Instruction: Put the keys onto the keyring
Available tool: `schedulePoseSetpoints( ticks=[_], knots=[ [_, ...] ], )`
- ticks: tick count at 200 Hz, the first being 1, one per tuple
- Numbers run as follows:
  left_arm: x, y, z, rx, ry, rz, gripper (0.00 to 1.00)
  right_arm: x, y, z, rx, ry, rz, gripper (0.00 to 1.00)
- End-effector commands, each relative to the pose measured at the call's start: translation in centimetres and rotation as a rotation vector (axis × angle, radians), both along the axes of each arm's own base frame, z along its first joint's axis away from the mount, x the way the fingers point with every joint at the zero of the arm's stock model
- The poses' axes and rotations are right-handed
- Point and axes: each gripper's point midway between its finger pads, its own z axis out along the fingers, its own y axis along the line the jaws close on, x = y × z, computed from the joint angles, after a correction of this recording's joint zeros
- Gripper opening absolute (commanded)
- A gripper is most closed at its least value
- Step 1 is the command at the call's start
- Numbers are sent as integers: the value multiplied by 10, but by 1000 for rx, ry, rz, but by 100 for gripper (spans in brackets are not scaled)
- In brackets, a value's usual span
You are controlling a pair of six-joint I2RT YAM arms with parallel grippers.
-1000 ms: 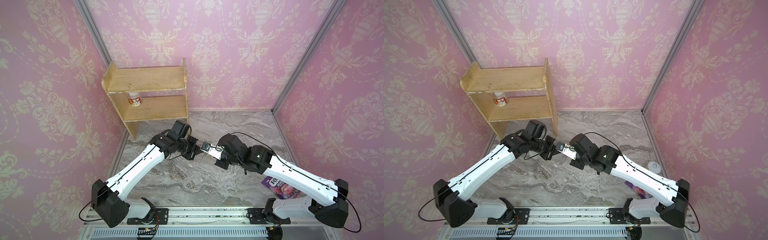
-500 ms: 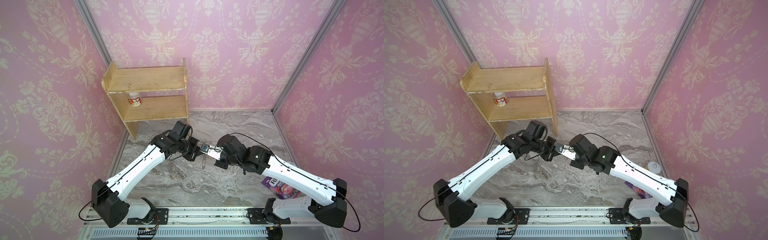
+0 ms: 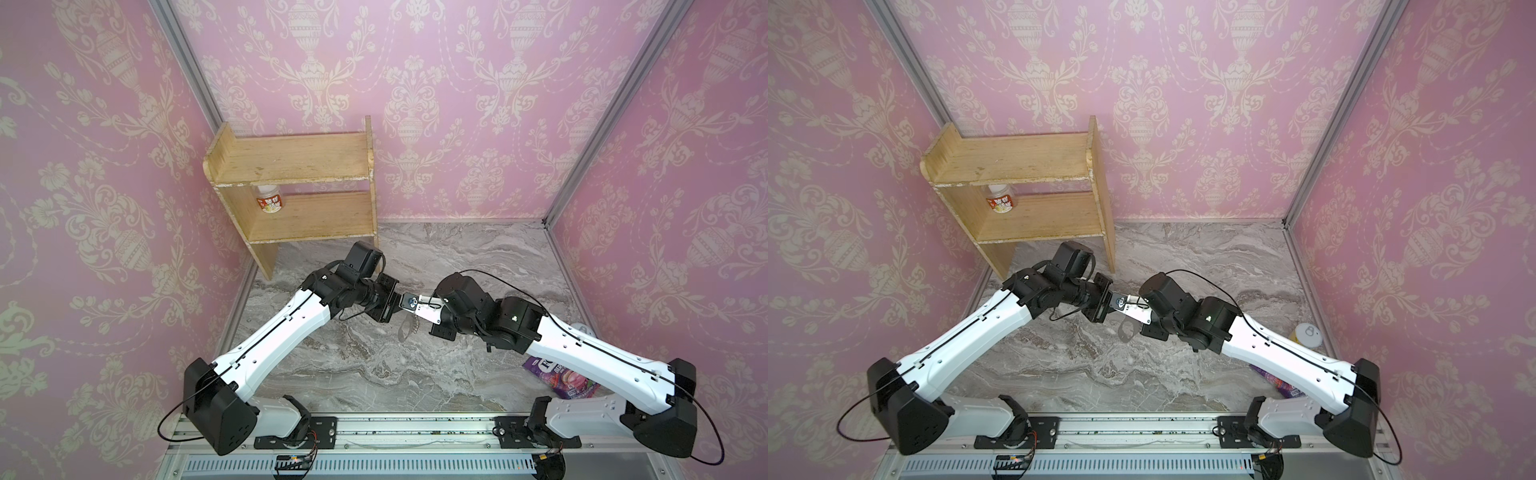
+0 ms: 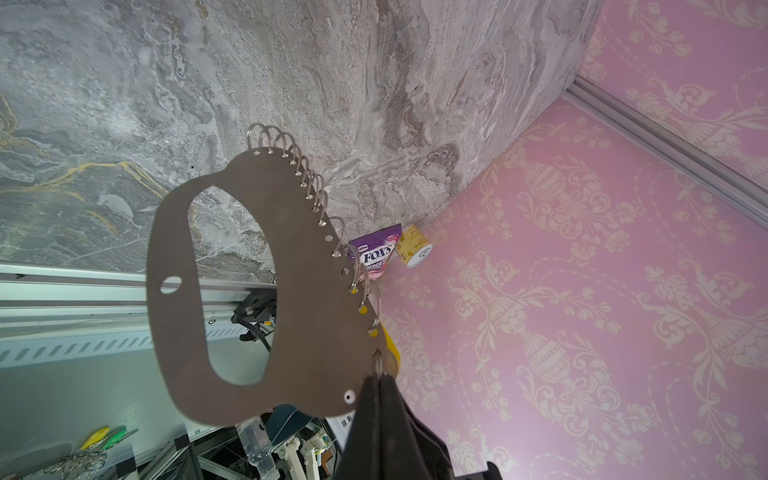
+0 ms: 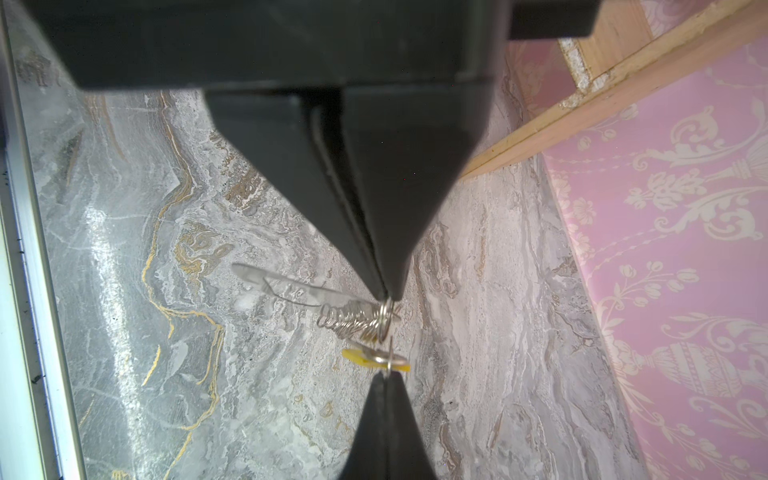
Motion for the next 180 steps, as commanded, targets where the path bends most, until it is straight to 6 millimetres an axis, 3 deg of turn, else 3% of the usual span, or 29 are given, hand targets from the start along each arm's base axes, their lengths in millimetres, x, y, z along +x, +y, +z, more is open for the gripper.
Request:
schedulePoseSetpoints(
  ticks=[1,180],
  knots=[
    [-5,-4,5,-28,-1,-21,0,-4,0,8,24,-29,23,0],
    [-2,-9,12,-36,-27,-42,0,-6,3,-5,-29,-22,50,0]
  ],
)
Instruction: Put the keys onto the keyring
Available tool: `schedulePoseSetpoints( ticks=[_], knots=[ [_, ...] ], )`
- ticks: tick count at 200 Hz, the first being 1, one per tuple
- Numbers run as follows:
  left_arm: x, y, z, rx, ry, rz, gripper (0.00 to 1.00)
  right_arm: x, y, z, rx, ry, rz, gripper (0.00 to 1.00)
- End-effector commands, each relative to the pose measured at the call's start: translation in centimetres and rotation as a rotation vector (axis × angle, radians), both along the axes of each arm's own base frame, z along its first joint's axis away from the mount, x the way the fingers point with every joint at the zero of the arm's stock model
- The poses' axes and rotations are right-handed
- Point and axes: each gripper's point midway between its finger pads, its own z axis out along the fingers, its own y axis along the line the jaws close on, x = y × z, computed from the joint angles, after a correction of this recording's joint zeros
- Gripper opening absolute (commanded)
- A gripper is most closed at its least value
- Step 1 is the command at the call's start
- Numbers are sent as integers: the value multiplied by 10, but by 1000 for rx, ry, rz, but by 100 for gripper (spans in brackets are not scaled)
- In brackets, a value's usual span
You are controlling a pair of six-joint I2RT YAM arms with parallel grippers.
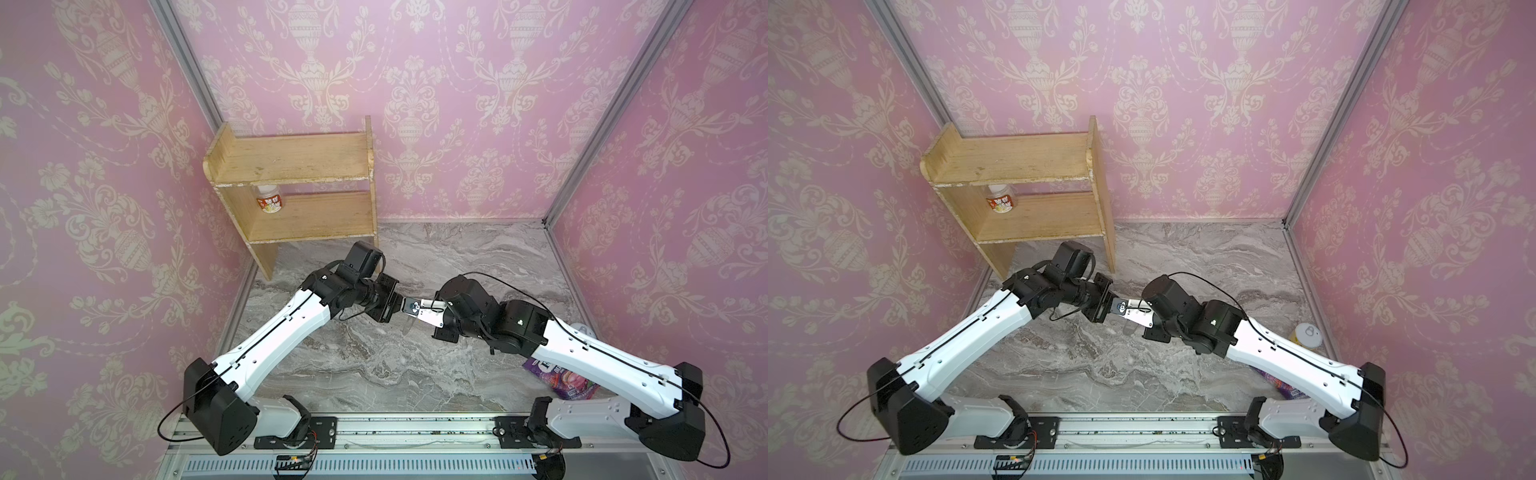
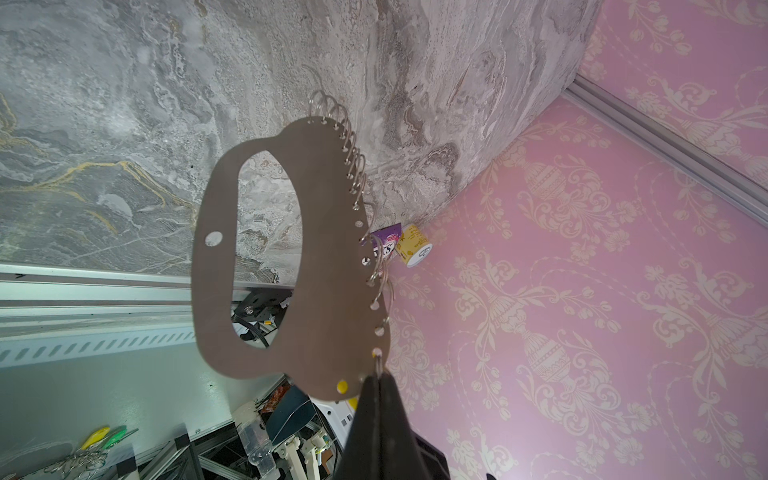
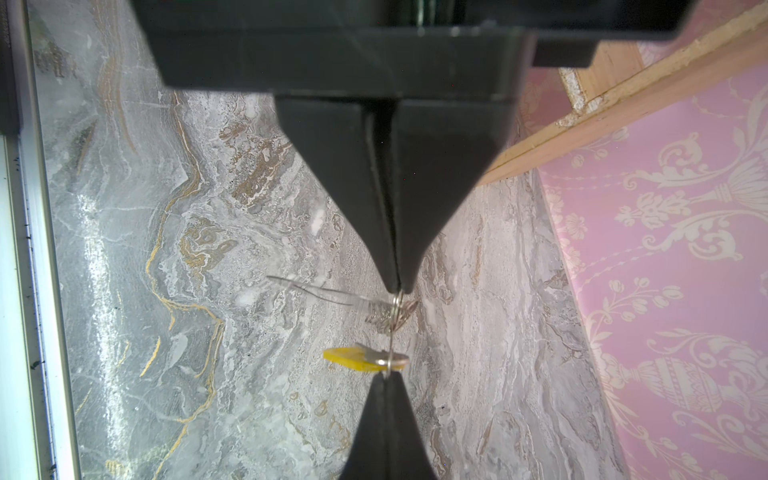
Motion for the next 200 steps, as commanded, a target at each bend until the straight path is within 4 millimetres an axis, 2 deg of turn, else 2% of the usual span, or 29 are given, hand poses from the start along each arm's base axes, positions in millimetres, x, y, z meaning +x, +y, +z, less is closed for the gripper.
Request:
schedulePoseSetpoints(
  ticks=[1,200],
  knots=[
    [-2,-9,12,-35,-27,-40,0,0,3,-6,-16,0,10,0],
    [-4,-7,13,-24,-43,-55,0,4,-2,5,-9,-46,-15,0]
  ],
)
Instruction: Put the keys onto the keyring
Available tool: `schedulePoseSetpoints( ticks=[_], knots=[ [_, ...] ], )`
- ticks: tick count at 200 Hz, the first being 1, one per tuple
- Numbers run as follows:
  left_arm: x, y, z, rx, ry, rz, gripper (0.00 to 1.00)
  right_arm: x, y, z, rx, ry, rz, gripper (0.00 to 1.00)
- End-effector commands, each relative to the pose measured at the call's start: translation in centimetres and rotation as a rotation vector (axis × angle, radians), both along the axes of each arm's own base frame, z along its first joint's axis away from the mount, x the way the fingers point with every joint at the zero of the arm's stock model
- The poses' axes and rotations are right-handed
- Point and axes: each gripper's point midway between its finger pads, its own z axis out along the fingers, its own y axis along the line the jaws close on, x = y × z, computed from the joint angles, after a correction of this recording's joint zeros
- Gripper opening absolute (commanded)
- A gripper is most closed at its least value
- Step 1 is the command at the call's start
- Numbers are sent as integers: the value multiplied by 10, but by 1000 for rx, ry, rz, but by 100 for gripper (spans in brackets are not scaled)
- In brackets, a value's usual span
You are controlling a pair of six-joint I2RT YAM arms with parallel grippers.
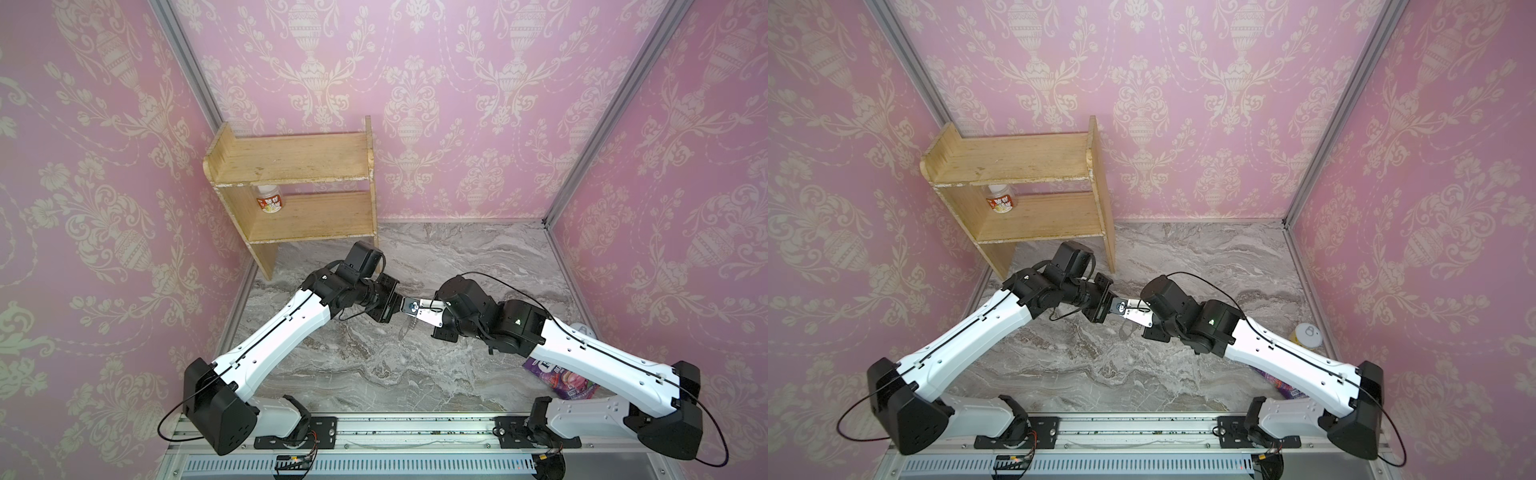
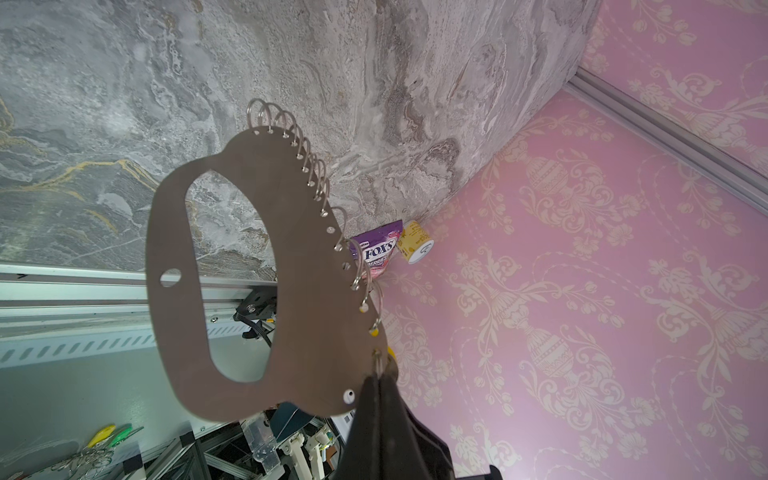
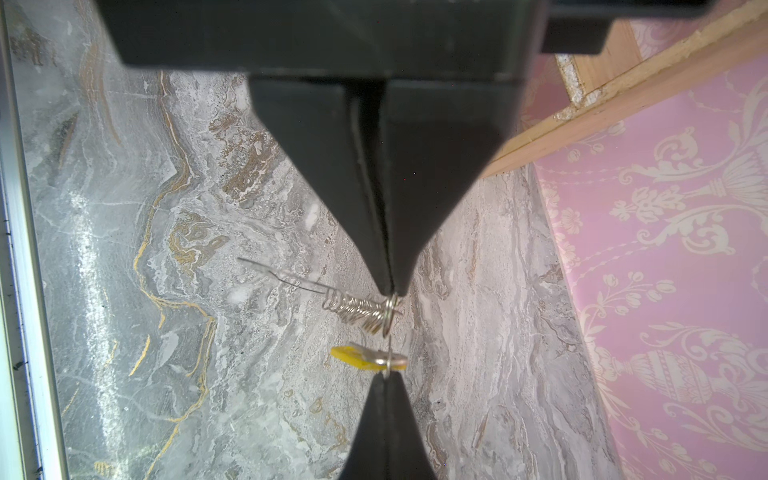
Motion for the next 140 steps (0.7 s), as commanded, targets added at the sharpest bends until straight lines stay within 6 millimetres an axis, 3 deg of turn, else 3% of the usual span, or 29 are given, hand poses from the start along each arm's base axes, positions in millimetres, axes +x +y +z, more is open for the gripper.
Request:
schedulePoseSetpoints(
  ticks=[1,37,140],
  knots=[
    [-2,-5,12,-22,-36,-38,0,0,0,6,8,-31,4,0],
    [1,-7,17,-31,-49,-40,0,-2,1,-2,-9,-8,14,0],
    [0,-7,12,-18,-39,-47,0,-7,2,-1,-7,-8,40,0]
  ],
)
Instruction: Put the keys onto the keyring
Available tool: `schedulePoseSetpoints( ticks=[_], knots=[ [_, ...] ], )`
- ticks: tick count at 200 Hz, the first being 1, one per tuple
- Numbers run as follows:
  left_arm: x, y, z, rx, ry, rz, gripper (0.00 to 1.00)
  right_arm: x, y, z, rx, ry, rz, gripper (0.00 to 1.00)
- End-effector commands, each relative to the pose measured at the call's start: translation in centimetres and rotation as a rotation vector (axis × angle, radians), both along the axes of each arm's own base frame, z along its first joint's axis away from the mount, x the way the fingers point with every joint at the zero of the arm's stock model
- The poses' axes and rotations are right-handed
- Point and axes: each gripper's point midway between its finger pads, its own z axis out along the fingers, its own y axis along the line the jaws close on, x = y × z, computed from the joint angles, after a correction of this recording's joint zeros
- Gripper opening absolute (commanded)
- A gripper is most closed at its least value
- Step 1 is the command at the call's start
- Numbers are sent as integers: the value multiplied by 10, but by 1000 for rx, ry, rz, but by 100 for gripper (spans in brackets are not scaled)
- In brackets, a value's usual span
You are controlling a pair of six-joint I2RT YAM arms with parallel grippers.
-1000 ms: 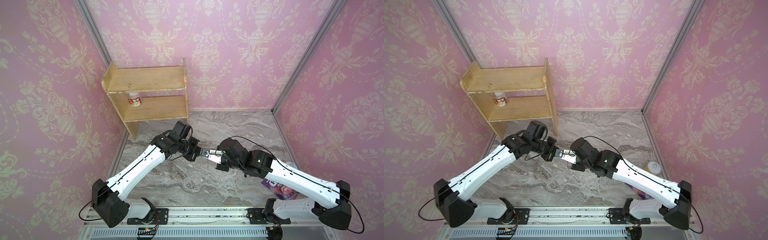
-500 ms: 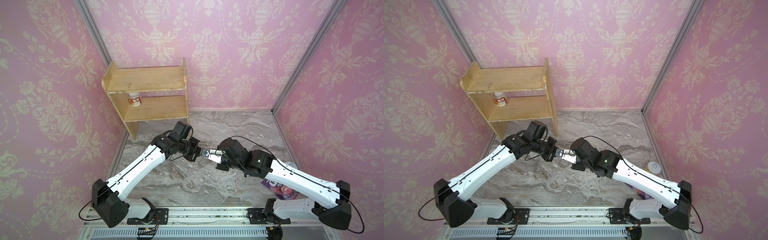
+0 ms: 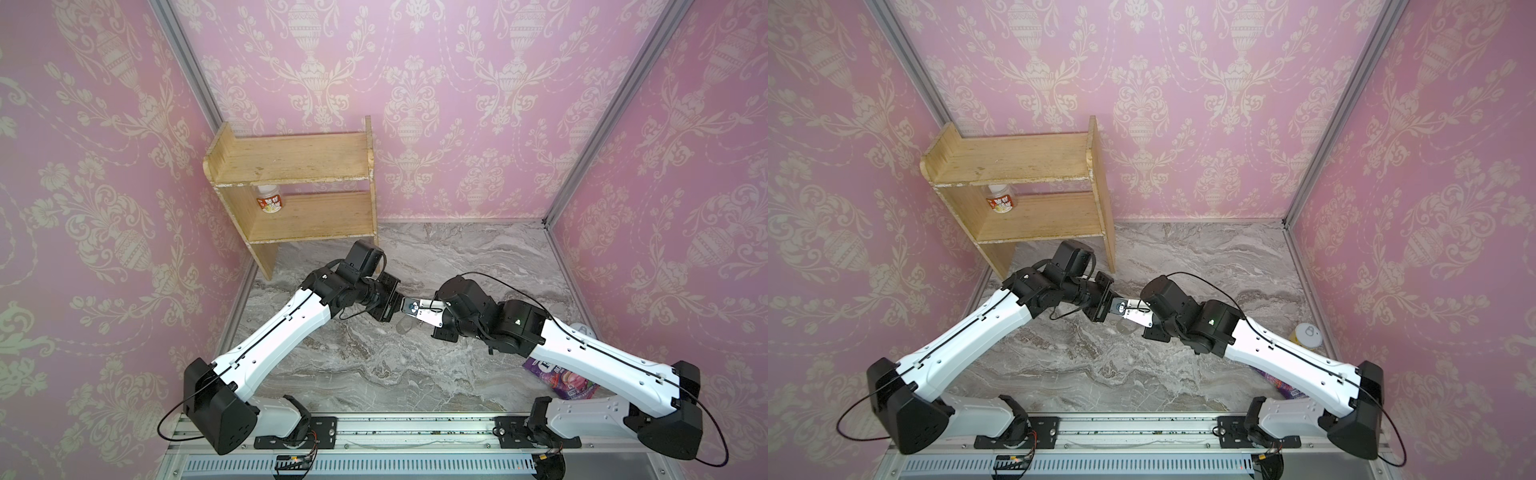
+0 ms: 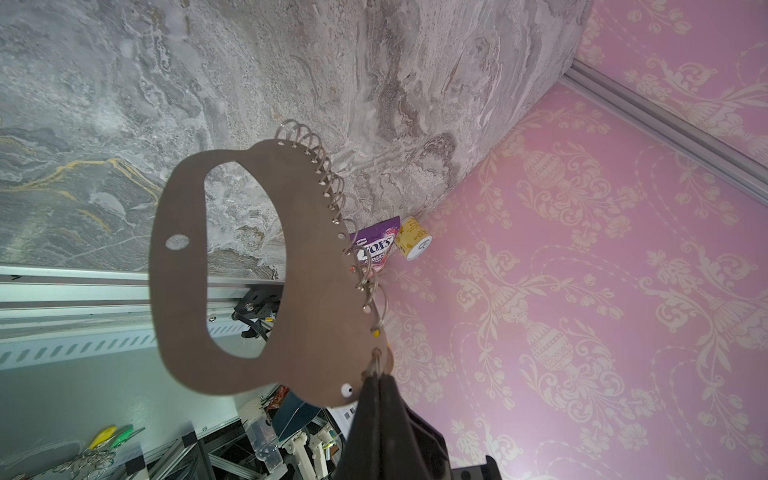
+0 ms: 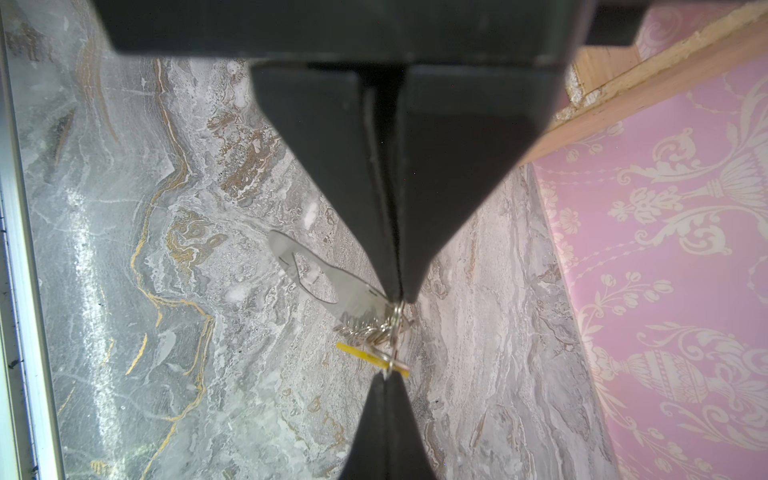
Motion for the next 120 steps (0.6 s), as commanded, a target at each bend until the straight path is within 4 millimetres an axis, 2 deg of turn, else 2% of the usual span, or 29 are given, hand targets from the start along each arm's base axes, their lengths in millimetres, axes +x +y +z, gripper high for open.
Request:
schedulePoseSetpoints(
  ticks=[1,120],
  knots=[
    [-2,-5,7,-13,-24,-40,0,-6,1,0,-3,-6,33,0],
    [-2,-6,8,-12,-28,-53,0,-5,7,-3,-15,-11,47,0]
  ],
)
